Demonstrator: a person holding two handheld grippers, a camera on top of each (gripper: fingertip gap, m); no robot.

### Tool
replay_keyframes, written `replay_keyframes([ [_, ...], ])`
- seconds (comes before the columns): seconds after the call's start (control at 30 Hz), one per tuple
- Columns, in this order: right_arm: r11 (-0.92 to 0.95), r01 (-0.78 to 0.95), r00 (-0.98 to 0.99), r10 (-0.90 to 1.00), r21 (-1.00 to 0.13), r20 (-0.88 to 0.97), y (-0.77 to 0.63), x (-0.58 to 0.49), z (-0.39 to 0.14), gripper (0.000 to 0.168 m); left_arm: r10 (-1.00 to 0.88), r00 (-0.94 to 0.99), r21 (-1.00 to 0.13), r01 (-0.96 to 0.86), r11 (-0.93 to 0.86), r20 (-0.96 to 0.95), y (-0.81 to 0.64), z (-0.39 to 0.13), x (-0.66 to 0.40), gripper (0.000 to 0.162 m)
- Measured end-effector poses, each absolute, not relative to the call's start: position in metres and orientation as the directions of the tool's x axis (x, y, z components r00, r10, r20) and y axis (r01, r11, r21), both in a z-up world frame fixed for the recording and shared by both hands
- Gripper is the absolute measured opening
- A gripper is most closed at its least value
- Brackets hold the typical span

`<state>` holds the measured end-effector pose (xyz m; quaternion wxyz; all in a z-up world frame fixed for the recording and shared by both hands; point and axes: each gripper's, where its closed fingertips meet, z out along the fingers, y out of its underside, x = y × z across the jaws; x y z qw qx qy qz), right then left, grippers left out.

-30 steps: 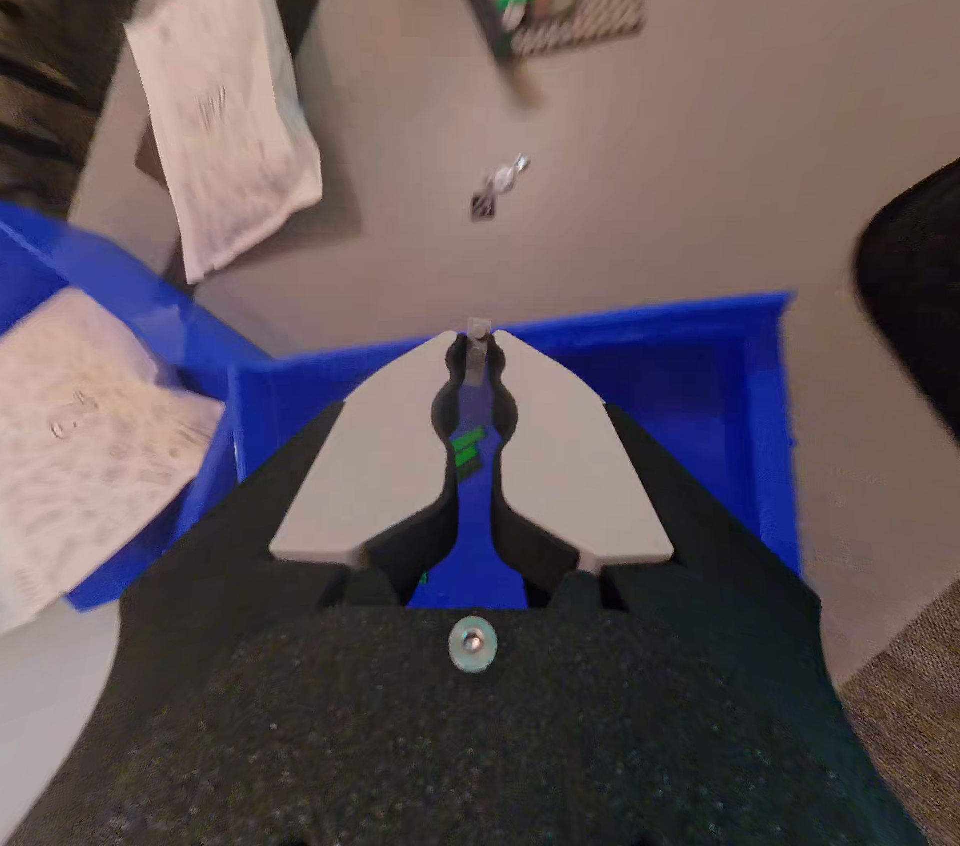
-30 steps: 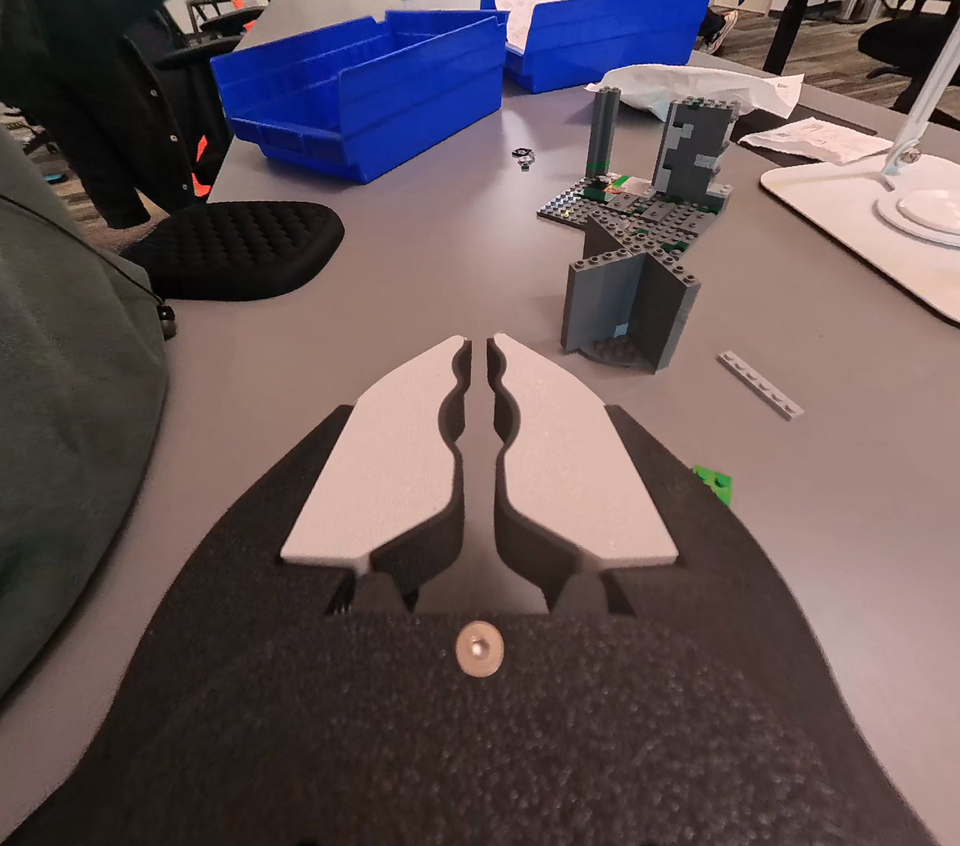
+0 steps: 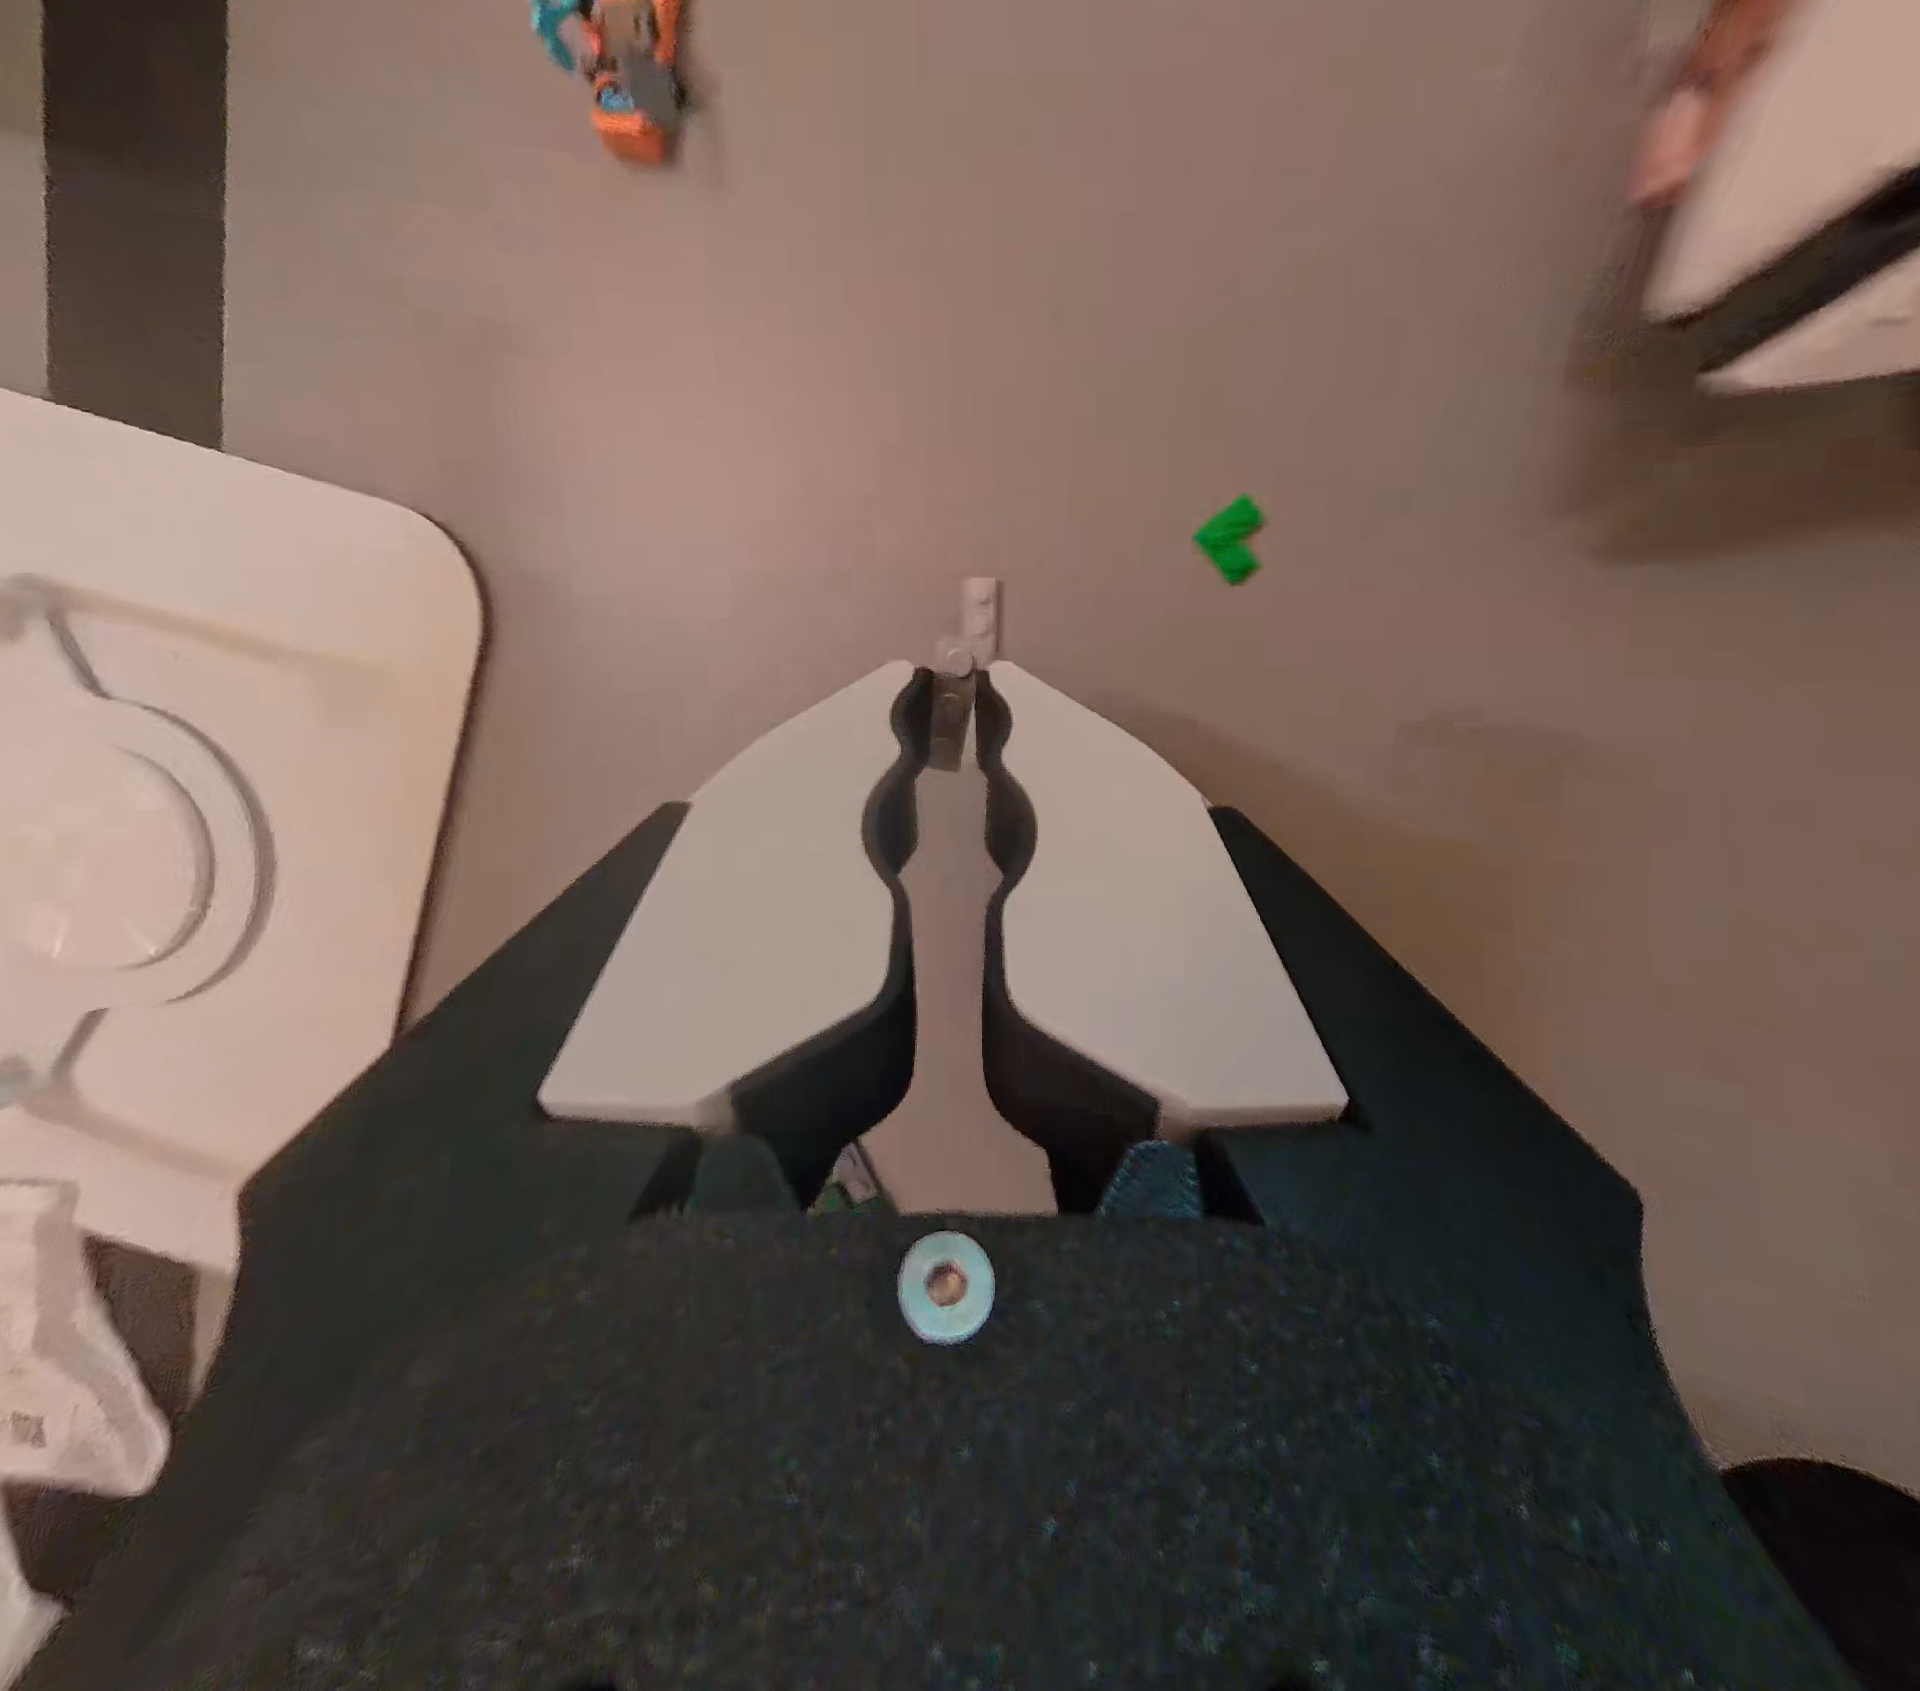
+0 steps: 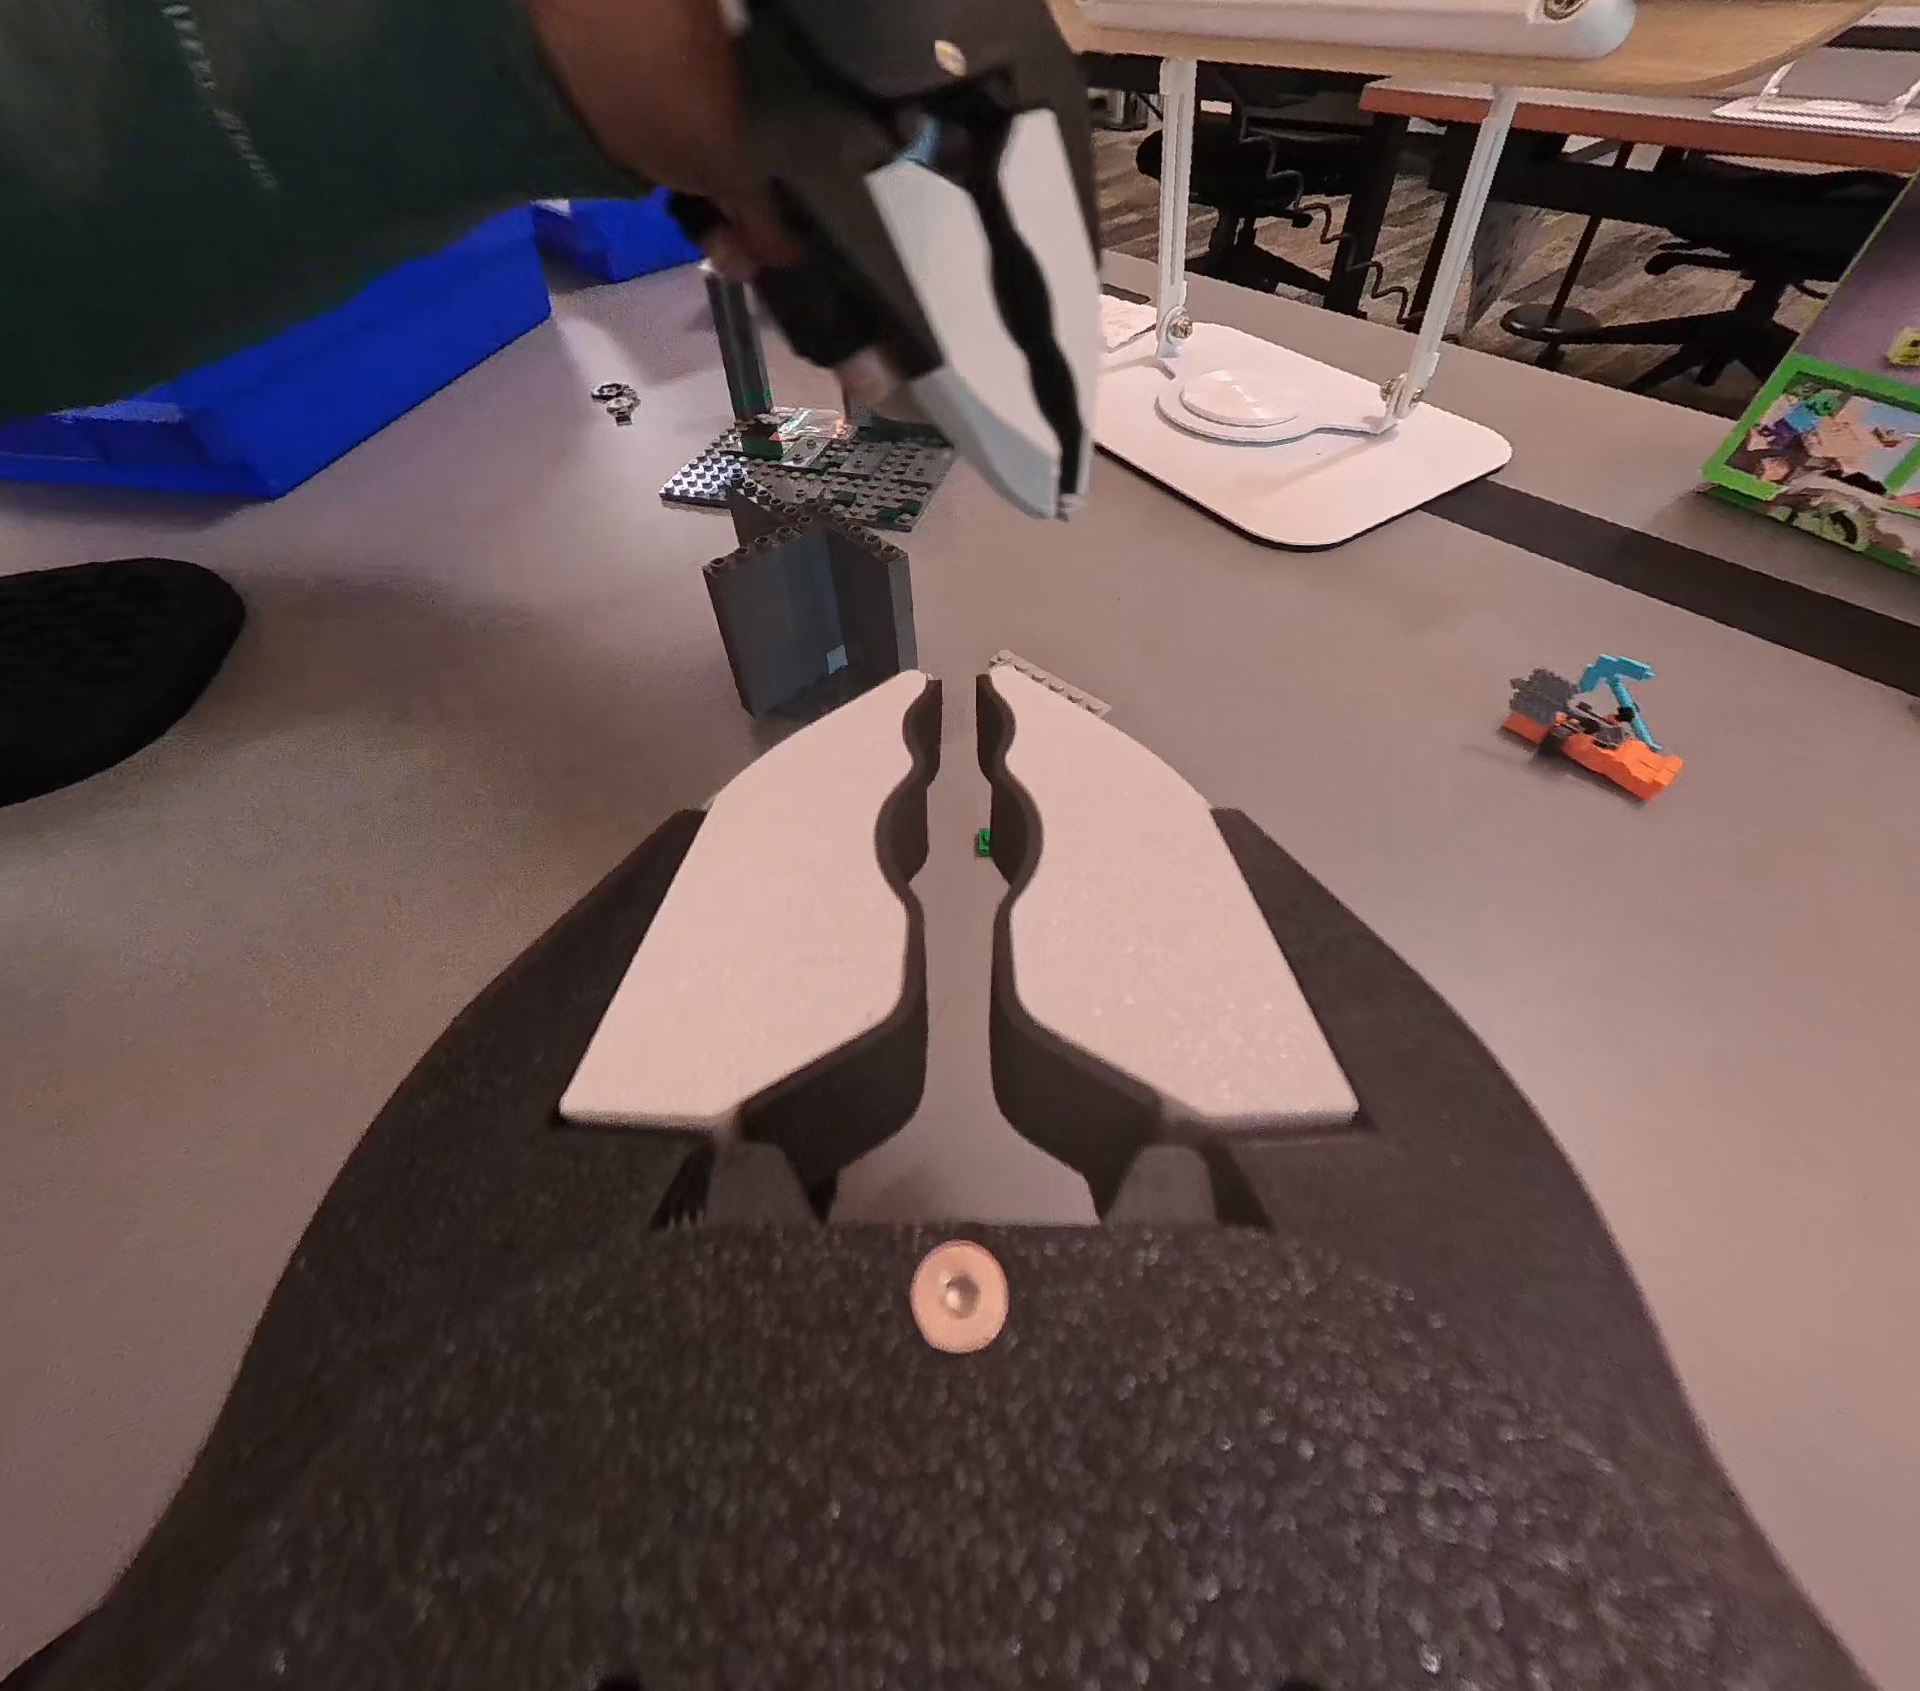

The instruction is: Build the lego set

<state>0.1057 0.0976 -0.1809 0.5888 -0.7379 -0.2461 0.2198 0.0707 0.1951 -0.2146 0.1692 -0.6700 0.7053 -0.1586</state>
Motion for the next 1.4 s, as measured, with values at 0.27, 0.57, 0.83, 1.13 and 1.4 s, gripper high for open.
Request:
replay_keyframes([
  [0.27,-0.194,0.114,0.785,0.619,-0.974,-0.032,0.1,0.111,-0.184,0.006,-0.998,-0.039,-0.344,-0.939,0.021,0.047,0.221,-0.273,0.074,0.008],
  [0.57,-0.202,0.113,0.774,0.632,-0.973,-0.041,0.099,0.11,-0.185,0.006,-0.999,-0.038,-0.363,-0.931,0.023,0.033,0.222,-0.282,0.08,0.008],
  [0.83,-0.206,0.118,0.771,0.635,-0.971,-0.041,0.099,0.109,-0.186,0.006,-0.999,-0.027,-0.409,-0.912,0.016,0.021,0.224,-0.277,0.085,0.024],
  [1.13,-0.211,0.124,0.77,0.636,-0.97,-0.041,0.099,0.108,-0.188,0.006,-0.999,-0.039,-0.591,-0.806,0.017,0.025,0.204,-0.21,0.096,0.036],
  [1.4,-0.205,0.127,0.771,0.636,-0.971,-0.034,0.097,0.108,-0.187,0.006,-0.998,-0.013,-0.76,-0.648,0.055,-0.061,0.175,-0.113,0.038,0.024],
])
